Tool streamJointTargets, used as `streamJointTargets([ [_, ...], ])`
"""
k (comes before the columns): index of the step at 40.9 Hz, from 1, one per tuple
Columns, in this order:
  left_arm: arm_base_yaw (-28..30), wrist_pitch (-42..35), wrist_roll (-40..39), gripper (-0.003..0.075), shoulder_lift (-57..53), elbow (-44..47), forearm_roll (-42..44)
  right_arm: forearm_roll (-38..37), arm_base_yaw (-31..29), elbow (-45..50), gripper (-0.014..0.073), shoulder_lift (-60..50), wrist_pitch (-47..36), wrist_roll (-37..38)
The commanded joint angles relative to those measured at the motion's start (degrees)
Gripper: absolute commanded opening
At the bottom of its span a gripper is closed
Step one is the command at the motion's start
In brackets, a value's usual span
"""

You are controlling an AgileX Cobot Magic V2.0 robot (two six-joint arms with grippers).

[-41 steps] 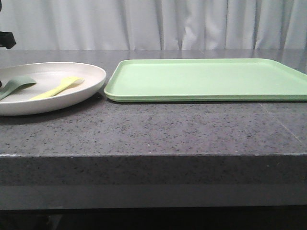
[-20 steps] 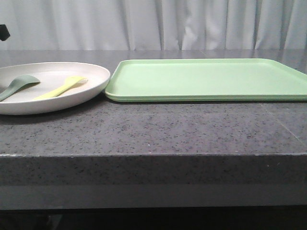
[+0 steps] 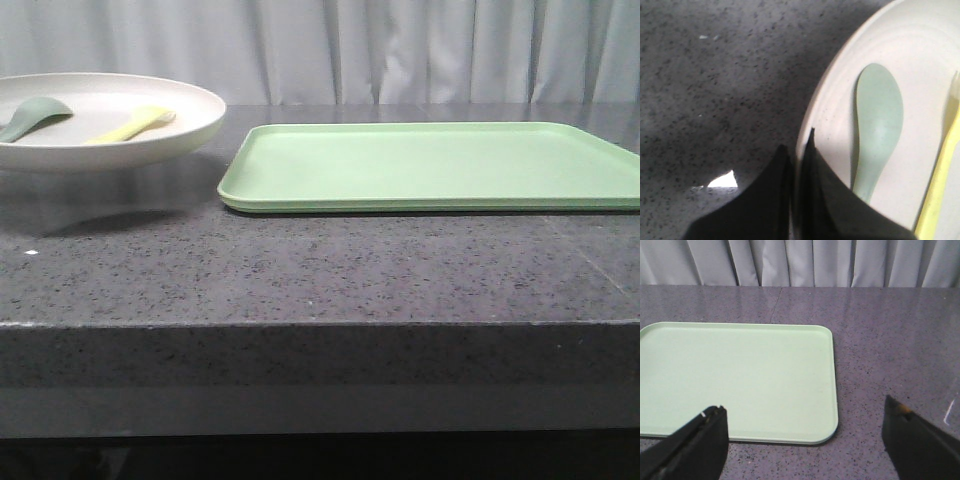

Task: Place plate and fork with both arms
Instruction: 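Lift the white plate with the left gripper and carry it over the green tray, then lower the plate onto the tray and open the left gripper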

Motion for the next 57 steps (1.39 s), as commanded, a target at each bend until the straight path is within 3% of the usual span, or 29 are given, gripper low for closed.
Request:
streamJointTargets([
  [1, -1.7, -0.5, 0.2, -0.0017, -3.2, -3.5, -5.0, 0.1, -0.1, -1.9, 0.0643, 0.6, -4.6, -0.4],
  [15, -15.3, -0.9, -7.9, -0.0017, 4.4, -13.4, -4.9, 0.1, -0.1, -1.9, 0.0643, 0.6, -4.6, -0.4],
  [30, -29.6, -0.9, -16.9, -0.0017, 19.9, -33.3, -4.6, 0.1, -0.1, -1.9, 0.0643, 0.6, -4.6, -0.4],
  [42, -33.9, -1.3, -21.6, -0.0016, 28.8, -44.5, -3.7, 0.1, -0.1, -1.9, 0.0643, 0.6, -4.6, -0.4],
  [57, -34.2, -3.0, -25.6, -0.0015, 31.0, -45.9, -1.8, 0.1, -0.1, -1.9, 0.0643, 0.6, -4.6, -0.4],
])
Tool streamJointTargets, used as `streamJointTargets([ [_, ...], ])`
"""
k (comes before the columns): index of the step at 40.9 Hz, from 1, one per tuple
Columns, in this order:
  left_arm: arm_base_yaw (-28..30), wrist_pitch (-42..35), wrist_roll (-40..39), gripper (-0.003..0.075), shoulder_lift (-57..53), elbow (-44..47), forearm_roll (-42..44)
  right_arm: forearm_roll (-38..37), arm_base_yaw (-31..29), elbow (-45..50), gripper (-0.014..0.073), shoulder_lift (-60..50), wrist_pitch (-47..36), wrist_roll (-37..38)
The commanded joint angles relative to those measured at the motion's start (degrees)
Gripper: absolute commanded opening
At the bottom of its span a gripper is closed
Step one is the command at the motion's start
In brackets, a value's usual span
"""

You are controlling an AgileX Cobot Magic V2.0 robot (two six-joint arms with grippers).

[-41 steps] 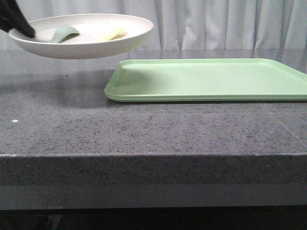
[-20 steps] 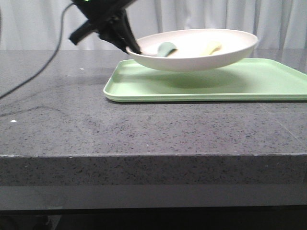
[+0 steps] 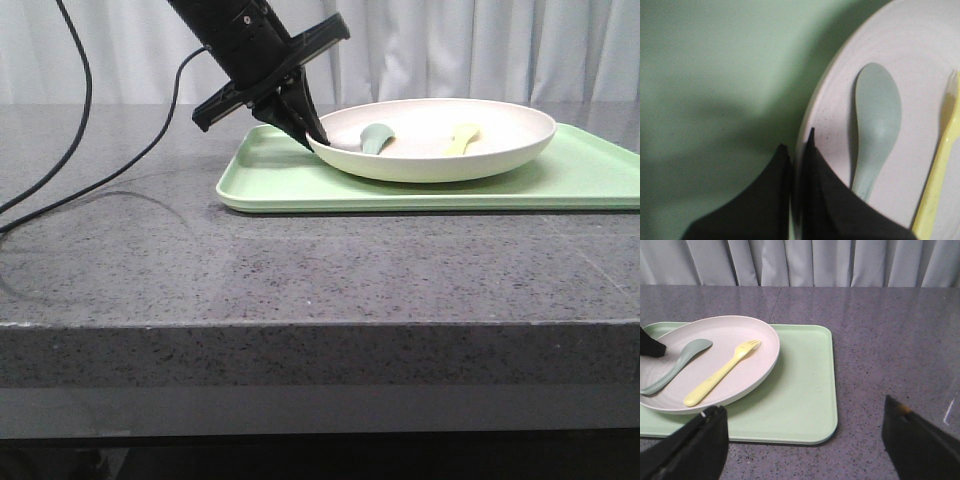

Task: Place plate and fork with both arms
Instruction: 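Lower the plate onto the tray and open the left gripper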

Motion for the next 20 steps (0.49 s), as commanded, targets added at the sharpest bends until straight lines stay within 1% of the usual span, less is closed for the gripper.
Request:
streamJointTargets([
  [1, -0.7, -3.3, -1.2, -0.0012, -4.1, -2.2, -3.2, 0.1, -0.1, -1.9, 0.0643, 0.6, -4.6, -0.4],
  [11, -1.1, -3.2, -1.5, 0.0057, -4.1, -2.2, -3.0, 0.1, -0.1, -1.9, 0.0643, 0.6, -4.6, -0.4],
  [20, -1.1, -3.3, -1.5, 0.0057, -4.1, -2.2, -2.9, 0.1, -0.1, -1.9, 0.0643, 0.6, -4.6, -0.4],
])
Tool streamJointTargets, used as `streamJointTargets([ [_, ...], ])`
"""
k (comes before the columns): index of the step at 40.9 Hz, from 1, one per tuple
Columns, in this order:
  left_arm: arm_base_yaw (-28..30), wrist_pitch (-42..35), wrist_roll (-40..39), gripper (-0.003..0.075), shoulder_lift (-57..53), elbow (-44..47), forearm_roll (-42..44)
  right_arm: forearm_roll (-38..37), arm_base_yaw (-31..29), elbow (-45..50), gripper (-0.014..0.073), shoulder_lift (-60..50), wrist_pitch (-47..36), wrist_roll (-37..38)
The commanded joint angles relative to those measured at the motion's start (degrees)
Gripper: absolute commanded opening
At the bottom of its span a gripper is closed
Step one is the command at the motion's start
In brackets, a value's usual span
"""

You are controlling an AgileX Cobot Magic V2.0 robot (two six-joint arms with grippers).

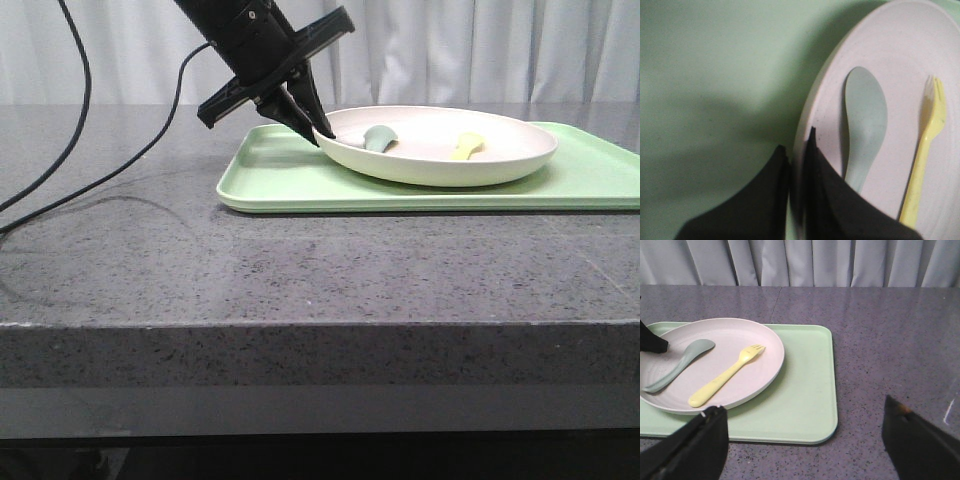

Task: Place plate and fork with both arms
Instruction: 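Lower the plate onto the tray and open the left gripper, then raise the left gripper away from the plate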

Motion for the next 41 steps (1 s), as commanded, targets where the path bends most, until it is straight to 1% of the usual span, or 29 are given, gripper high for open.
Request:
streamJointTargets([
  [1, -0.8, -2.3, -0.7, 0.0057, -4.1, -2.0, -2.8, 0.1, -0.1, -1.9, 0.0643, 0.6, -4.6, -0.4],
  [5, -0.8, -2.3, -0.5, 0.0062, -4.1, -2.0, -2.8, 0.1, -0.1, -1.9, 0.0643, 0.6, -4.6, -0.4],
  [8, -0.8, -2.3, -0.1, 0.0106, -4.1, -2.0, -2.8, 0.1, -0.1, -1.9, 0.0643, 0.6, -4.6, -0.4],
  [12, -0.8, -2.3, 0.1, 0.0217, -4.1, -2.0, -2.8, 0.1, -0.1, -1.9, 0.0643, 0.6, -4.6, -0.4],
  [16, -0.8, -1.9, 1.2, 0.0360, -4.1, -2.0, -2.8, 0.1, -0.1, -1.9, 0.0643, 0.6, -4.6, -0.4],
  [18, -0.7, -1.0, 1.6, 0.0413, -4.2, -2.1, -2.8, 0.1, -0.1, -1.9, 0.0643, 0.6, -4.6, -0.4],
  [21, 0.3, 1.5, 2.9, 0.0439, -4.7, -3.8, -2.8, 0.1, -0.1, -1.9, 0.0643, 0.6, -4.6, -0.4],
  [27, 2.5, 7.5, 5.7, 0.0417, -5.9, -9.7, -2.7, 0.1, -0.1, -1.9, 0.0643, 0.6, -4.6, -0.4],
  [31, 3.3, 11.1, 6.8, 0.0370, -6.0, -14.3, -2.3, 0.1, -0.1, -1.9, 0.0643, 0.6, -4.6, -0.4],
  [34, 3.5, 13.5, 7.6, 0.0295, -6.0, -16.2, -0.7, 0.1, -0.1, -1.9, 0.0643, 0.6, -4.6, -0.4],
  [37, 3.2, 13.5, 7.6, 0.0197, -6.1, -16.7, 0.3, 0.1, -0.1, -1.9, 0.0643, 0.6, -4.6, -0.4],
  [41, 3.2, 13.5, 7.7, 0.0045, -6.3, -16.7, 0.3, 0.1, -0.1, -1.9, 0.0643, 0.6, -4.6, -0.4],
])
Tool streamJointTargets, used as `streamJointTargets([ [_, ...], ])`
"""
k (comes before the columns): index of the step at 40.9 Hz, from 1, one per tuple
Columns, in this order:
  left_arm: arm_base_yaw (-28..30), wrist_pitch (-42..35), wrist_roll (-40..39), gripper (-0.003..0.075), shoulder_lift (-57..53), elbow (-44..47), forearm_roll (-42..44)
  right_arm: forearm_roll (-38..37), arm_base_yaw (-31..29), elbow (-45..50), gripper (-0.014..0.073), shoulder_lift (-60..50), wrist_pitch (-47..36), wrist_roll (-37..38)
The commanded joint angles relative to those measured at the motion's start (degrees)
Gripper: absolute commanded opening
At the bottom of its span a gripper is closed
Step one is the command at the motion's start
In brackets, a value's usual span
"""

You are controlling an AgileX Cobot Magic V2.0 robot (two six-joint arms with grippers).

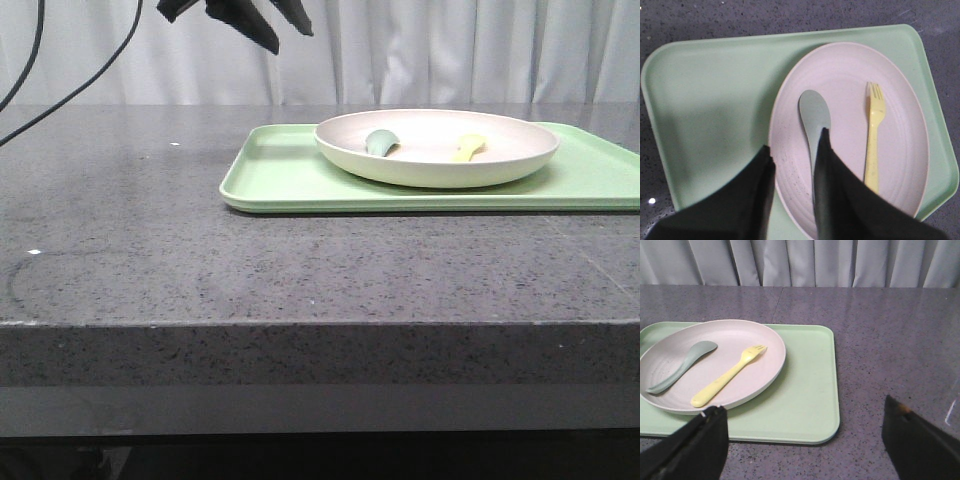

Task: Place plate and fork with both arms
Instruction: 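Raise the left gripper away from the plate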

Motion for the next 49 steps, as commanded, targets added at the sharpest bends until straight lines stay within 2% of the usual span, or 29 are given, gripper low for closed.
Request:
streamJointTargets([
  [1, -0.2, 1.3, 0.7, 0.0006, -4.2, -1.8, -1.5, 0.1, -0.1, -1.9, 0.0643, 0.6, -4.6, -0.4],
  [2, -0.2, 1.3, 1.3, -0.0017, -4.4, -1.8, -1.5, 0.1, -0.1, -1.9, 0.0643, 0.6, -4.6, -0.4],
  [6, -0.2, 1.3, 2.2, -0.0018, -6.2, -0.6, -0.1, 0.1, -0.1, -1.9, 0.0643, 0.6, -4.6, -0.4],
  [11, -0.8, 1.3, 2.2, -0.0018, -10.5, 2.7, 9.7, 0.1, -0.1, -1.9, 0.0643, 0.6, -4.6, -0.4],
  [15, -1.3, 1.3, 2.2, -0.0018, -15.0, 7.9, 16.0, 0.1, -0.1, -1.9, 0.0643, 0.6, -4.6, -0.4],
  [20, -1.5, -1.6, 2.1, -0.0018, -20.9, 17.4, 19.7, 0.1, -0.1, -1.9, 0.0643, 0.6, -4.6, -0.4],
  [34, 0.9, -21.7, 1.8, -0.0018, -41.2, 51.6, 22.0, 0.1, -0.1, -1.9, 0.0643, 0.6, -4.6, -0.4],
  [49, 1.6, -46.0, 1.5, -0.0018, -69.8, 84.5, 22.4, 0.1, -0.1, -1.9, 0.0643, 0.6, -4.5, -0.4],
])
